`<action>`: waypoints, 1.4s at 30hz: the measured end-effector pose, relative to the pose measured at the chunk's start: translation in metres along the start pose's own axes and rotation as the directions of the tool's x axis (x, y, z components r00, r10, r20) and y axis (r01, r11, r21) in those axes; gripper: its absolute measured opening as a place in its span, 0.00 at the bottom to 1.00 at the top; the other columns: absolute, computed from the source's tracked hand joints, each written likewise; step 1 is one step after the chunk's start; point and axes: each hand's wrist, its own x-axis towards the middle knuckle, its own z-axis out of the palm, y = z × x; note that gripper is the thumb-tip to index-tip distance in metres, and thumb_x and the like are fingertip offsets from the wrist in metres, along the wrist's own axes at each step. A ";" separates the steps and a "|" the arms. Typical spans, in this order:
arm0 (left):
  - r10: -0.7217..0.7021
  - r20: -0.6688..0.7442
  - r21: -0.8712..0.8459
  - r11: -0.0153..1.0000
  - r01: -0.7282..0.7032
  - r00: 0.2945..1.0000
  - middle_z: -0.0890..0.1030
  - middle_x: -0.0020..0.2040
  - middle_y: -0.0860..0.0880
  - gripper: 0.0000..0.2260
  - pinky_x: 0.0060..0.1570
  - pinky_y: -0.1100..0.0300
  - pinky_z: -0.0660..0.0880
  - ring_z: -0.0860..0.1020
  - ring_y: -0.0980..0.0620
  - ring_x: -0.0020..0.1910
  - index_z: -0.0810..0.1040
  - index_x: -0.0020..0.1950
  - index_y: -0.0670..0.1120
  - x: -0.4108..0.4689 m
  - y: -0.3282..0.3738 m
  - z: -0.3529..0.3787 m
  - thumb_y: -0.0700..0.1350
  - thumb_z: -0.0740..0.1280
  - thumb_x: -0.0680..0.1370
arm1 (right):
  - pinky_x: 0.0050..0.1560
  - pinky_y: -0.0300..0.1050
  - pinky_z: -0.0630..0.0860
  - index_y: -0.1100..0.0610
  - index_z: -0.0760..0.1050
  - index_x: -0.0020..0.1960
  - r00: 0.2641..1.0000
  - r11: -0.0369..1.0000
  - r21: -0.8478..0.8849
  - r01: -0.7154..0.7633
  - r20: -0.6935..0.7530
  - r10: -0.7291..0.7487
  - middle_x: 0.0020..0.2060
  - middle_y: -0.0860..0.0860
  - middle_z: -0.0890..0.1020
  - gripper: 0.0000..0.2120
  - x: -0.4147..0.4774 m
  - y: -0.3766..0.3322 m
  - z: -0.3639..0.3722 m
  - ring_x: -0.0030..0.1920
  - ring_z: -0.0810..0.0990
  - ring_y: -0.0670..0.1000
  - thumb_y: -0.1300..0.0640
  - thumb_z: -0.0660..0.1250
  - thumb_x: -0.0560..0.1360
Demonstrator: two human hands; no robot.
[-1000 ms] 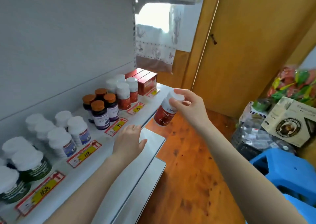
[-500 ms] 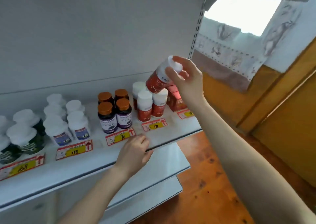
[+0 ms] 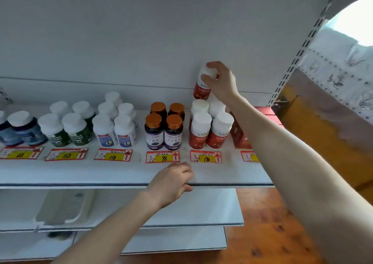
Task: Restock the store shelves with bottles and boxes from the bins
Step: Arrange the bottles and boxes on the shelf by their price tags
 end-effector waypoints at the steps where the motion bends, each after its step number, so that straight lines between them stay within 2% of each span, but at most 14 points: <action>1: -0.007 0.004 0.003 1.000 0.007 1.000 0.71 0.66 0.46 0.17 0.64 0.60 0.63 0.67 0.48 0.65 0.74 0.63 0.41 0.001 0.000 0.001 0.48 0.64 0.77 | 0.49 0.37 0.68 0.58 0.72 0.63 0.999 0.999 -0.038 -0.004 0.046 0.005 0.58 0.54 0.76 0.18 0.003 0.003 0.004 0.52 0.74 0.52 0.59 0.66 0.74; 4: -0.013 0.007 0.019 1.000 0.013 1.000 0.72 0.65 0.45 0.16 0.64 0.60 0.65 0.67 0.48 0.65 0.75 0.62 0.41 0.003 0.000 0.003 0.48 0.64 0.77 | 0.44 0.37 0.65 0.59 0.72 0.61 0.985 0.989 -0.148 -0.019 0.165 0.044 0.55 0.54 0.77 0.17 0.008 0.010 0.015 0.51 0.75 0.54 0.59 0.67 0.73; 8: -0.029 0.010 0.052 0.998 0.029 1.000 0.71 0.65 0.48 0.16 0.64 0.59 0.65 0.67 0.49 0.65 0.74 0.62 0.43 0.003 0.000 0.005 0.49 0.64 0.77 | 0.47 0.39 0.67 0.57 0.74 0.58 0.953 0.961 -0.271 -0.062 0.269 0.138 0.59 0.54 0.75 0.16 0.009 0.015 0.026 0.58 0.74 0.54 0.57 0.67 0.72; 12: -0.033 -0.019 0.046 0.998 0.034 0.999 0.71 0.66 0.47 0.16 0.65 0.60 0.65 0.66 0.49 0.66 0.74 0.62 0.42 0.003 0.001 0.007 0.48 0.65 0.77 | 0.51 0.46 0.74 0.55 0.75 0.55 0.944 0.952 -0.278 -0.125 0.263 0.201 0.55 0.53 0.78 0.13 0.008 0.017 0.029 0.54 0.76 0.55 0.55 0.66 0.71; 16: -0.037 -0.006 0.041 0.998 0.038 0.999 0.70 0.66 0.47 0.16 0.65 0.60 0.63 0.66 0.49 0.66 0.73 0.63 0.42 0.003 0.003 0.006 0.48 0.64 0.77 | 0.51 0.46 0.73 0.55 0.76 0.55 0.947 0.936 -0.322 -0.144 0.229 0.224 0.54 0.52 0.78 0.12 0.005 0.018 0.025 0.54 0.76 0.55 0.54 0.64 0.72; 19: -0.024 -0.010 0.084 0.996 0.025 1.000 0.70 0.66 0.49 0.16 0.63 0.61 0.63 0.67 0.49 0.64 0.73 0.62 0.44 0.003 0.002 0.005 0.49 0.63 0.77 | 0.52 0.47 0.75 0.58 0.78 0.53 0.965 0.950 -0.293 -0.110 0.196 0.173 0.53 0.53 0.80 0.12 0.001 0.016 0.019 0.54 0.77 0.55 0.54 0.62 0.74; 21: -0.002 -0.021 0.125 0.992 0.004 1.000 0.73 0.61 0.47 0.14 0.60 0.59 0.66 0.71 0.47 0.60 0.76 0.58 0.43 0.002 0.001 0.005 0.49 0.66 0.76 | 0.53 0.46 0.75 0.58 0.78 0.53 0.980 0.964 -0.248 -0.097 0.144 0.135 0.54 0.52 0.81 0.12 -0.003 0.011 0.016 0.55 0.77 0.54 0.55 0.61 0.75; 24: 0.089 -0.063 0.227 0.971 -0.072 0.994 0.82 0.48 0.46 0.16 0.52 0.56 0.76 0.80 0.45 0.51 0.80 0.43 0.44 -0.003 -0.001 0.003 0.51 0.79 0.61 | 0.51 0.42 0.74 0.57 0.78 0.53 0.989 0.980 -0.185 -0.071 0.115 0.094 0.53 0.52 0.82 0.11 -0.016 -0.002 0.018 0.55 0.78 0.53 0.56 0.61 0.75; 26: 0.089 -0.126 0.242 0.969 -0.056 0.988 0.83 0.47 0.46 0.20 0.49 0.53 0.77 0.82 0.47 0.49 0.81 0.41 0.46 -0.009 0.001 0.000 0.52 0.81 0.55 | 0.50 0.40 0.72 0.57 0.79 0.52 0.991 0.987 -0.157 -0.027 0.122 0.046 0.53 0.51 0.82 0.10 -0.028 -0.015 0.021 0.55 0.78 0.52 0.56 0.61 0.75; 29: 0.103 -0.272 0.208 0.977 -0.046 0.957 0.84 0.48 0.46 0.16 0.49 0.53 0.77 0.82 0.48 0.49 0.83 0.46 0.44 -0.031 0.000 -0.012 0.51 0.77 0.63 | 0.52 0.40 0.71 0.57 0.79 0.52 0.989 0.991 -0.129 0.049 0.148 -0.029 0.53 0.50 0.82 0.10 -0.051 -0.043 0.031 0.54 0.78 0.50 0.56 0.62 0.76; 32: 0.063 -0.316 0.191 0.982 -0.001 0.947 0.83 0.49 0.47 0.16 0.50 0.53 0.77 0.82 0.49 0.50 0.83 0.49 0.44 -0.067 -0.017 -0.030 0.52 0.61 0.71 | 0.52 0.40 0.72 0.55 0.79 0.52 0.980 0.987 -0.117 0.108 0.179 -0.086 0.52 0.48 0.81 0.09 -0.076 -0.078 0.055 0.52 0.77 0.48 0.55 0.62 0.76; 37: 0.006 -0.383 0.174 0.983 0.066 0.924 0.83 0.47 0.48 0.14 0.50 0.58 0.76 0.82 0.50 0.47 0.82 0.49 0.43 -0.156 -0.064 -0.060 0.48 0.66 0.68 | 0.55 0.42 0.70 0.56 0.78 0.55 0.935 0.962 -0.120 0.245 0.292 -0.202 0.54 0.50 0.81 0.11 -0.116 -0.154 0.132 0.58 0.77 0.51 0.54 0.62 0.76; 40: -0.104 -0.418 0.151 0.971 0.183 0.902 0.83 0.47 0.49 0.15 0.48 0.56 0.78 0.81 0.51 0.48 0.82 0.49 0.44 -0.230 -0.101 -0.079 0.50 0.61 0.71 | 0.50 0.40 0.65 0.57 0.77 0.57 0.893 0.932 -0.140 0.335 0.364 -0.266 0.57 0.51 0.80 0.12 -0.144 -0.210 0.190 0.60 0.75 0.53 0.54 0.61 0.77; 42: -0.181 -0.447 0.130 0.956 0.263 0.876 0.83 0.47 0.48 0.17 0.49 0.57 0.77 0.78 0.51 0.50 0.82 0.49 0.44 -0.283 -0.131 -0.089 0.51 0.59 0.71 | 0.54 0.39 0.64 0.58 0.78 0.57 0.857 0.915 -0.095 0.392 0.399 -0.326 0.58 0.53 0.80 0.12 -0.164 -0.247 0.230 0.60 0.75 0.53 0.55 0.62 0.77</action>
